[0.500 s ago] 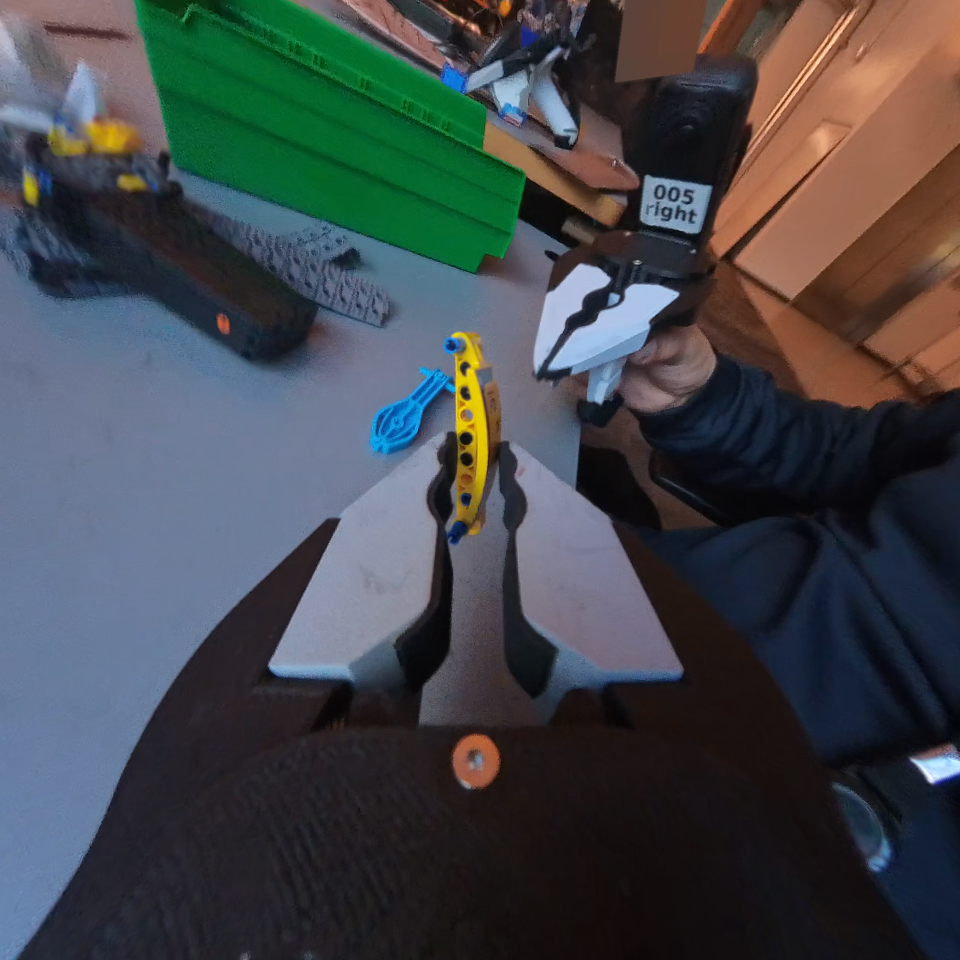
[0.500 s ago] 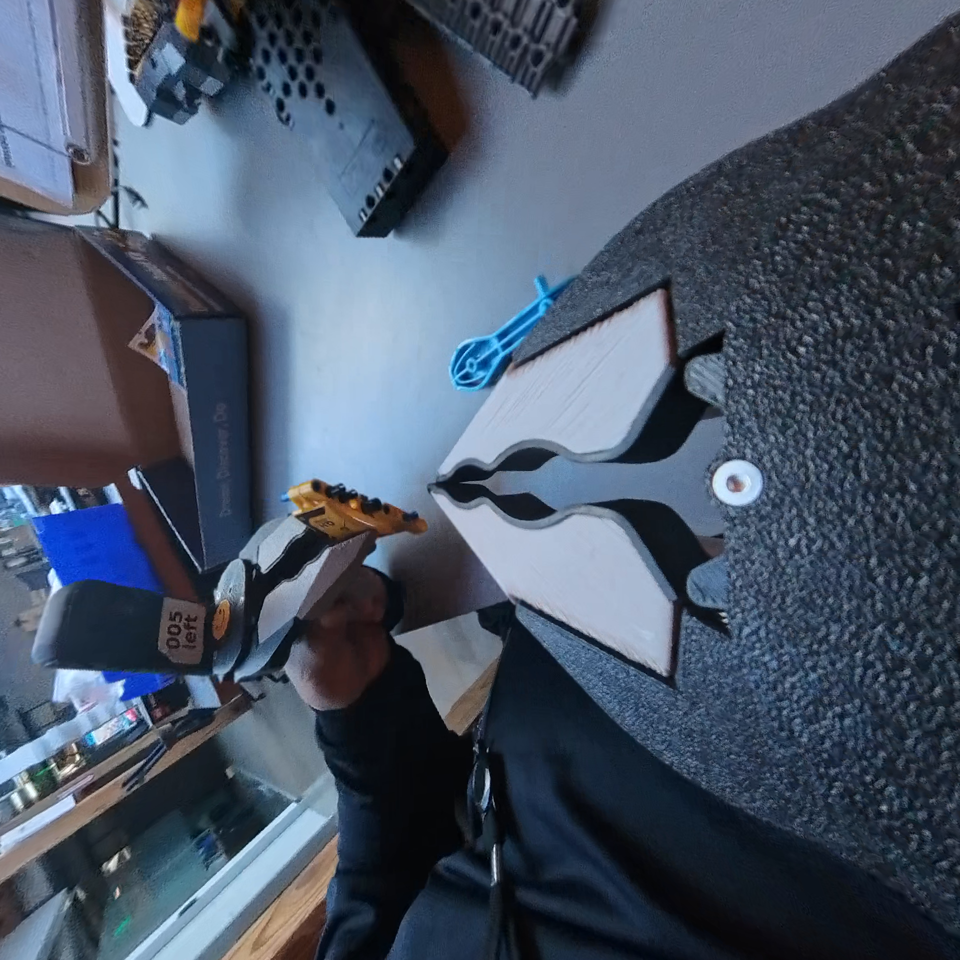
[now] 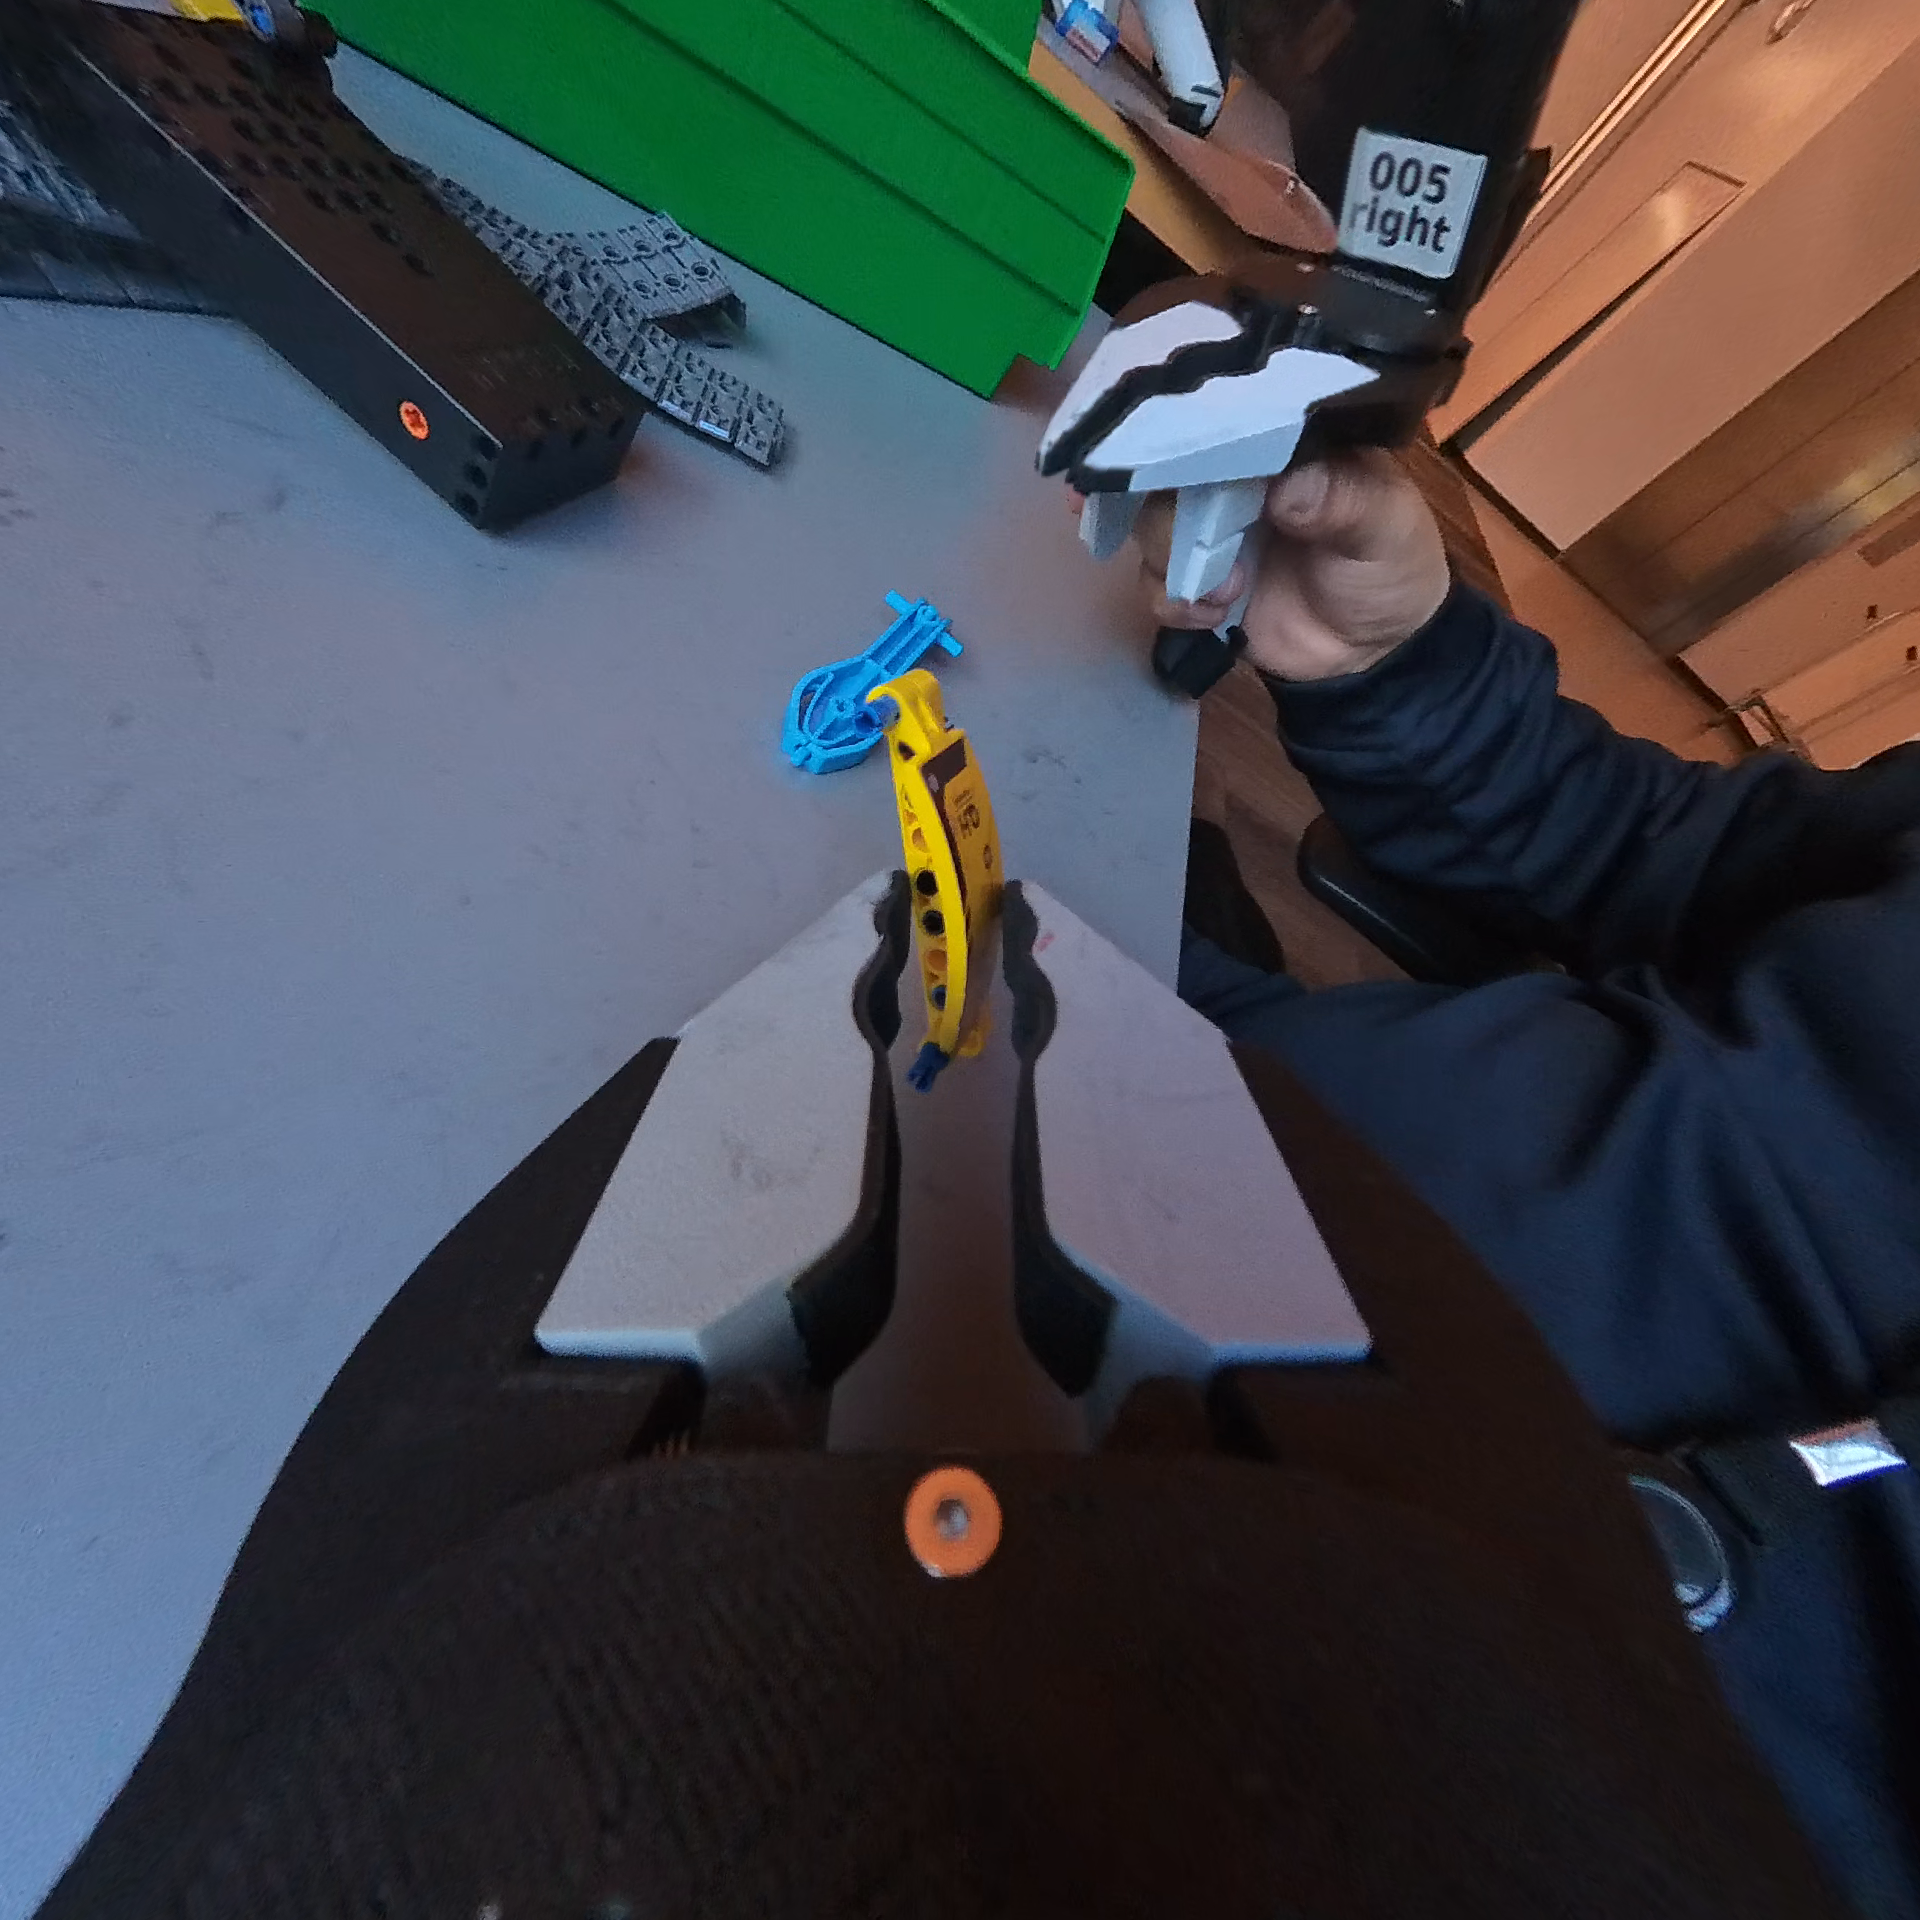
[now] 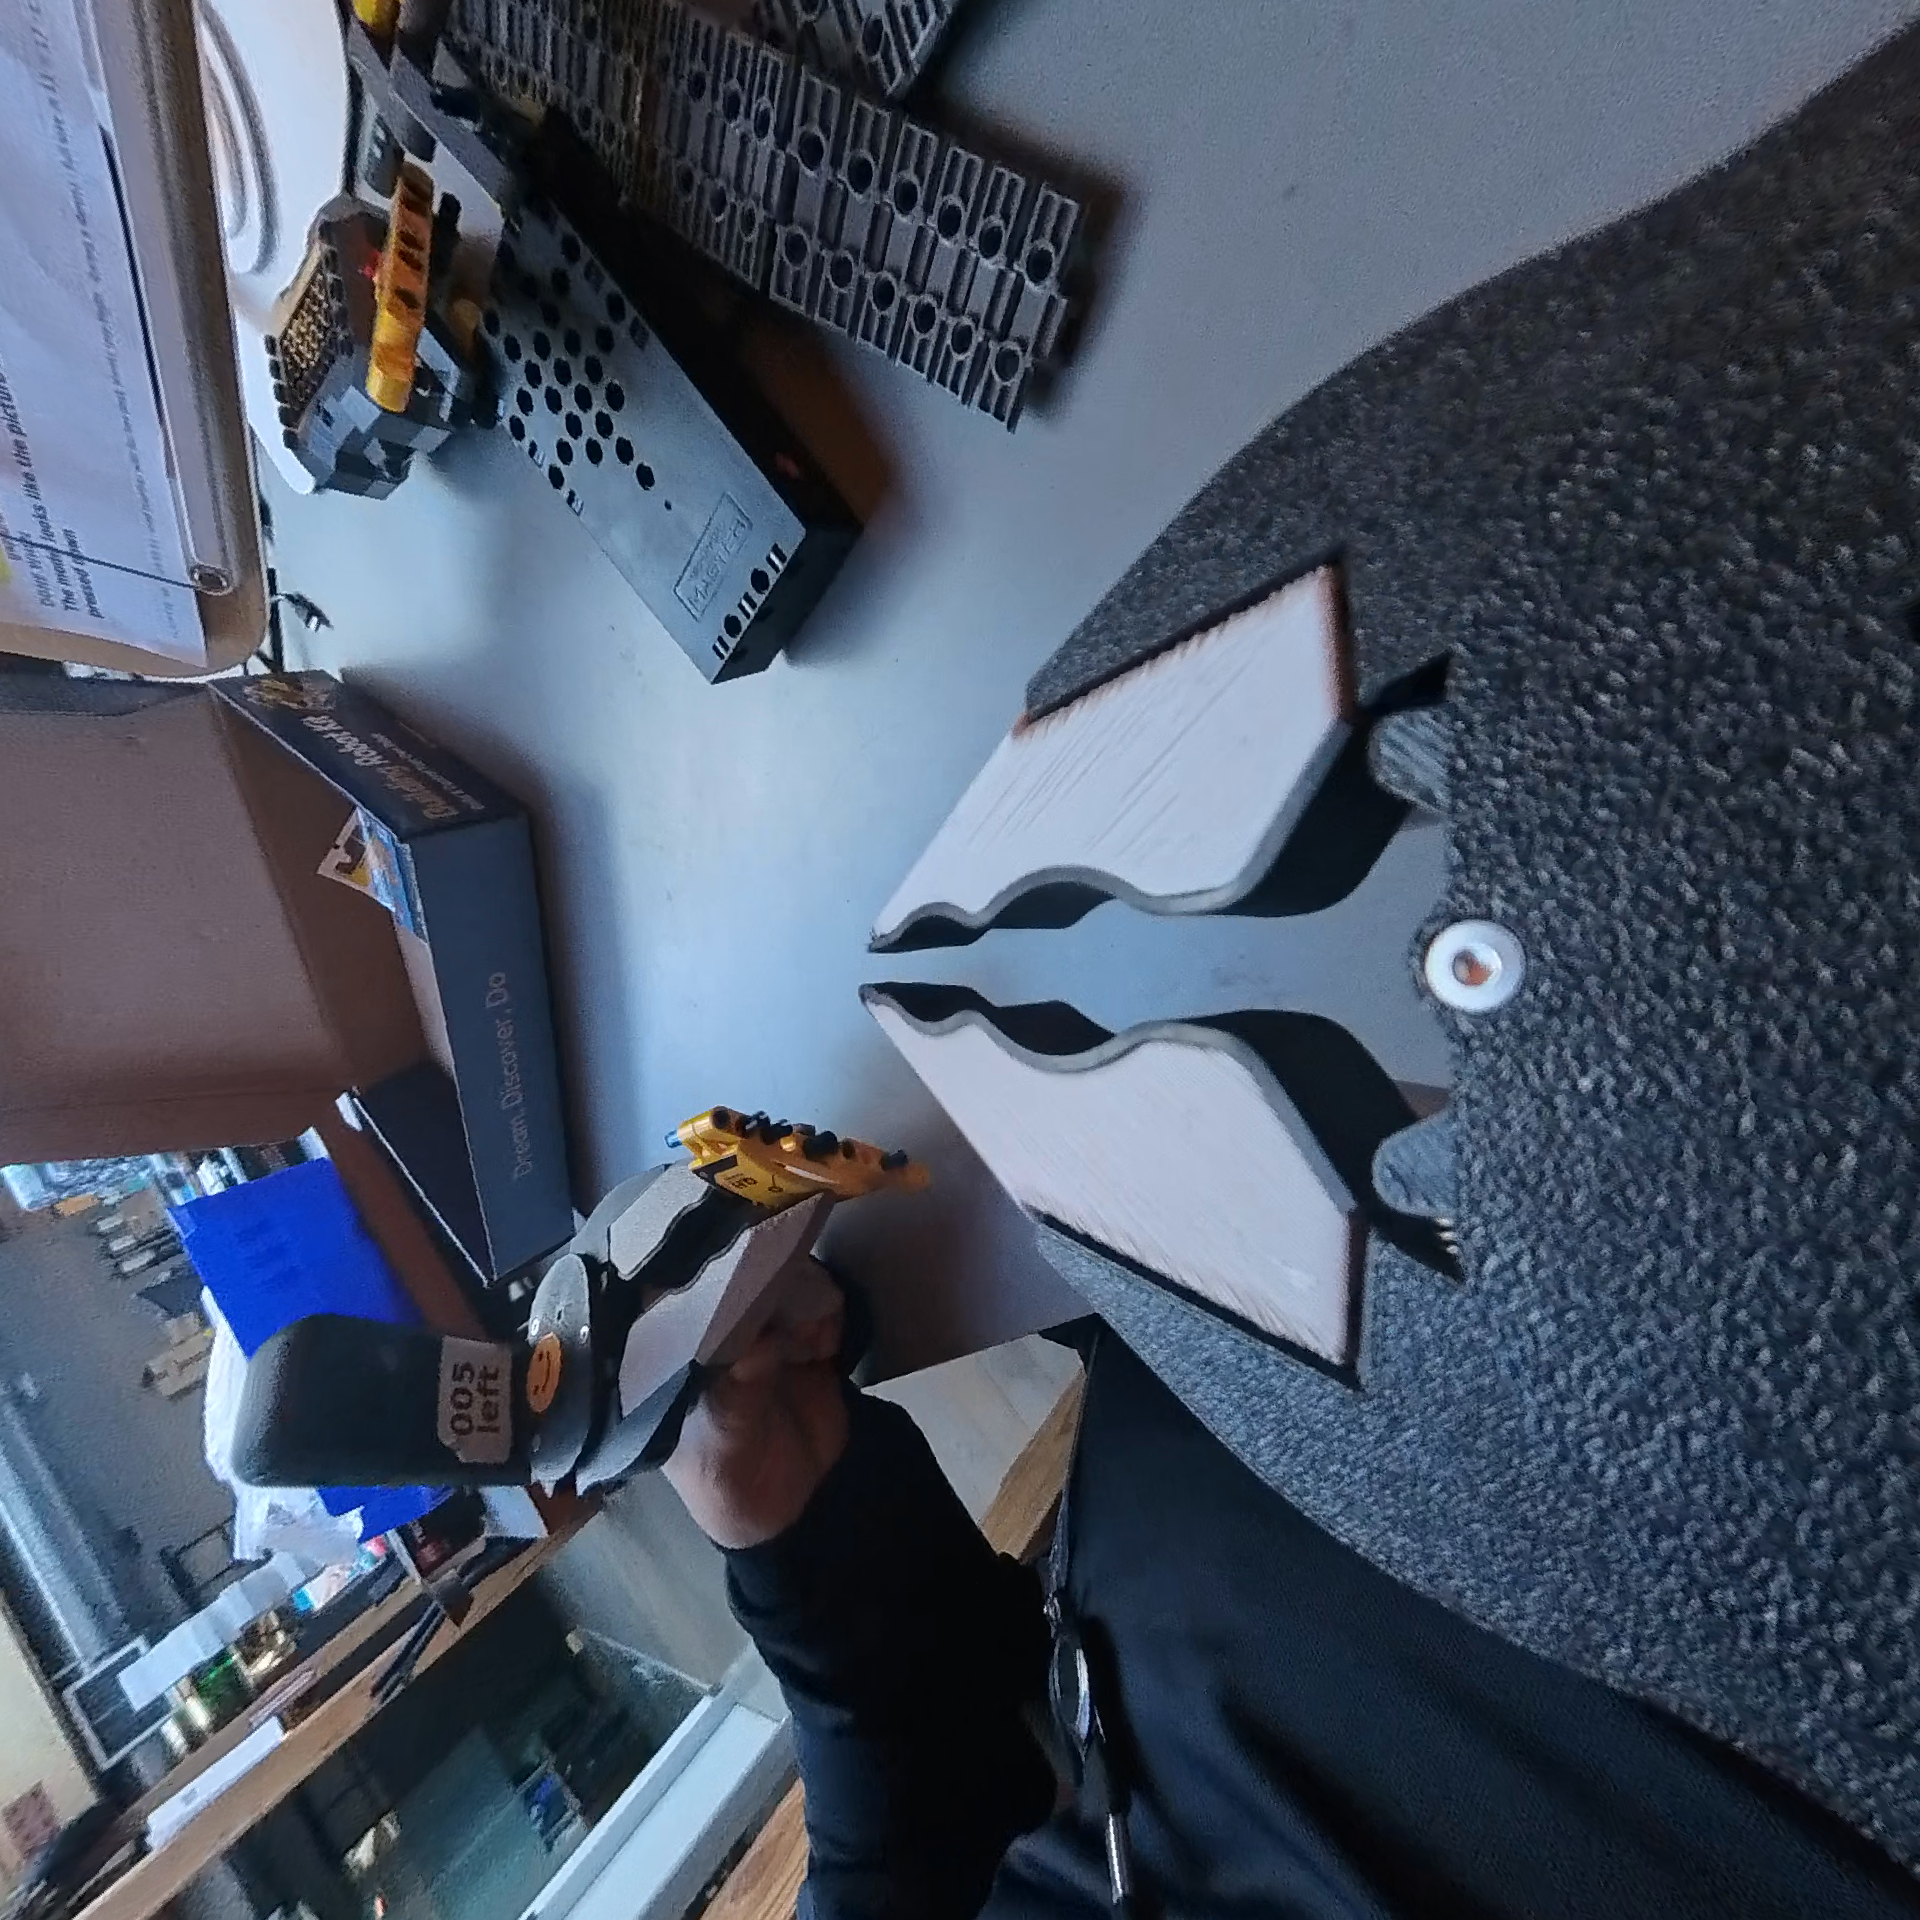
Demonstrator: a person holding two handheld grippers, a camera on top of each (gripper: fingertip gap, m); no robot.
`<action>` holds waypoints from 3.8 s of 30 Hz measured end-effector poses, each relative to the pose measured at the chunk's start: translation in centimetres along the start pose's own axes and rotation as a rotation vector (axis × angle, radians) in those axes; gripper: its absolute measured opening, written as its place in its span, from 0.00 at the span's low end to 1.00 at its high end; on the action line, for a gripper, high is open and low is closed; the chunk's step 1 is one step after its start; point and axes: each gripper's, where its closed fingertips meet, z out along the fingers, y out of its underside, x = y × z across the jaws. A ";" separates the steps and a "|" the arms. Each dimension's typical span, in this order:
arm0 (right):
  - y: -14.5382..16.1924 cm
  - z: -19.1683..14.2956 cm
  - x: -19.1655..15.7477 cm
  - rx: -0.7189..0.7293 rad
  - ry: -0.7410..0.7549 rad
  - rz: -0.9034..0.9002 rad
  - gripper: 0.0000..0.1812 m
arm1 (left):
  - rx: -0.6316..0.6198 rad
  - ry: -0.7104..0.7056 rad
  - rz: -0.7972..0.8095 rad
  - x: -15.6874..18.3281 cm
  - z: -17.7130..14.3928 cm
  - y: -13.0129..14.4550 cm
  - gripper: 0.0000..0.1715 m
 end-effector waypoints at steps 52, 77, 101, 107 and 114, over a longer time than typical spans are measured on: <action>-3.5 15.1 6.0 -0.461 -0.023 -0.302 0.12 | -0.096 -0.353 -0.010 -10.0 -1.1 -4.2 0.36; 2.2 5.2 -4.3 -0.162 0.030 -0.516 0.19 | -0.436 -0.733 1.011 -7.9 -4.9 1.7 0.19; 2.1 4.1 -4.4 -0.153 -0.147 -0.289 0.26 | -0.439 -0.710 1.365 -8.2 -2.0 0.9 0.02; 0.8 3.5 -5.7 -0.014 -0.103 -0.472 0.30 | -0.262 -0.417 0.823 -3.5 -1.5 0.3 0.01; 0.7 3.9 -8.6 0.071 -0.139 -0.614 0.15 | -0.226 0.001 0.435 2.5 1.8 2.3 0.01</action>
